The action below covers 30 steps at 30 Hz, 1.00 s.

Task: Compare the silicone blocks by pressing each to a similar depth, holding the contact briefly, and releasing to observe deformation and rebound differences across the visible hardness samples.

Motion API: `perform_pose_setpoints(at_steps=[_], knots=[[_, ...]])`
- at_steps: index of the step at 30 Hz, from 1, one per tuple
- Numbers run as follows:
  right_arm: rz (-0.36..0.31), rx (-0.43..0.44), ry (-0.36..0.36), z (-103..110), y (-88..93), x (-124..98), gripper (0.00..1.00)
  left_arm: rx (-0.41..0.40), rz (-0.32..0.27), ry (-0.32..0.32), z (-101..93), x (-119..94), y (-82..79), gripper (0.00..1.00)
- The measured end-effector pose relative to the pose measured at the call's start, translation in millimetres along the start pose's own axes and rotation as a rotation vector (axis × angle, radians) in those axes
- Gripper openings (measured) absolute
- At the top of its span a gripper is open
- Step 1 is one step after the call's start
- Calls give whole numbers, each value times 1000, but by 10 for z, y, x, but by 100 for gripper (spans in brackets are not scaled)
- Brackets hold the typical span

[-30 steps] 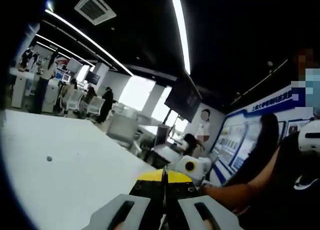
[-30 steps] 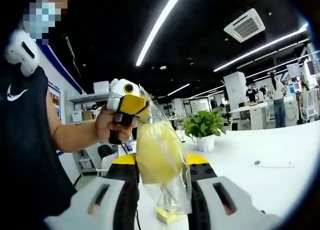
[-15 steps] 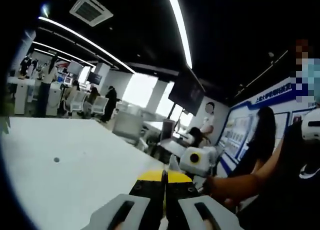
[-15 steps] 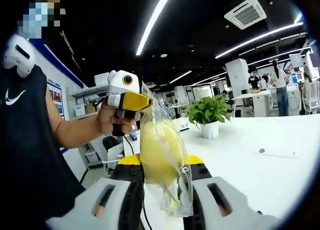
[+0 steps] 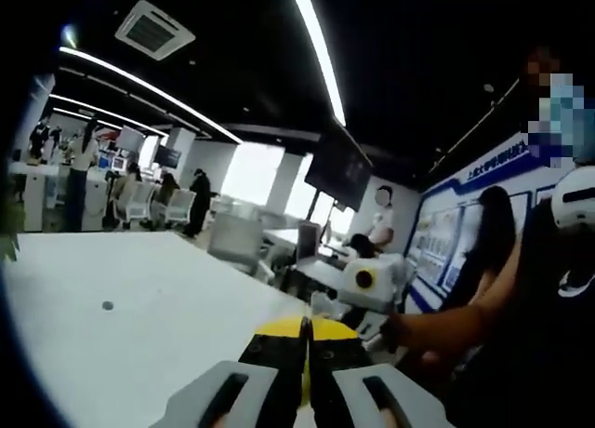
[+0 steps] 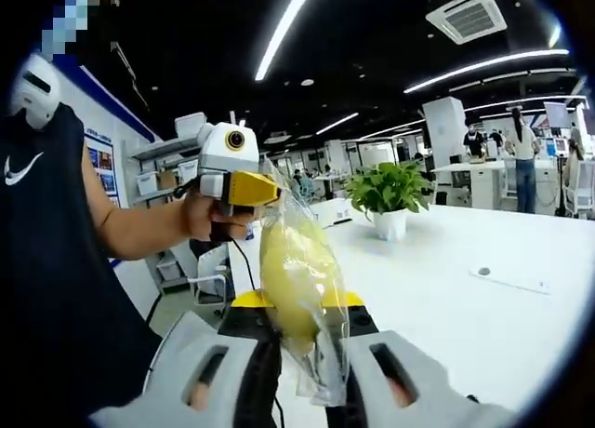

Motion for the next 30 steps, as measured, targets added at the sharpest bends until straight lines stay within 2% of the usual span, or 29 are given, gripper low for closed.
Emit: perform_pose_setpoints(at_steps=[3,5,9,13,24,30], knots=[[10,-7,0,7,8,1,6,-4,6,-8,12,-1,9,0],[16,-9,-2,10,11,-1,5,42,12,-6,-2,-9,24,0],[36,-38,-5,35,20,-9,4,66,33,4,-42,-36,52,0],[55,-45,-13,64,30,-15,3,127,57,-7,-83,-48,73,0],[83,-47,-21,99,64,32,3,120,59,-40,-76,-123,132,0],[84,-47,-29,124,82,49,3,143,76,-51,-101,-146,132,0]])
Point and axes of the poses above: the point that each gripper's makers call its tool centre point, and the gripper's own axes: x roughly forward along the fingers, z roughly to its left, y roughly out of its underside, the point moved 7 cm from there along -x, roughly backward along the fingers, and after that the axes turned 7 degrees about y, right-handed, at the moved point
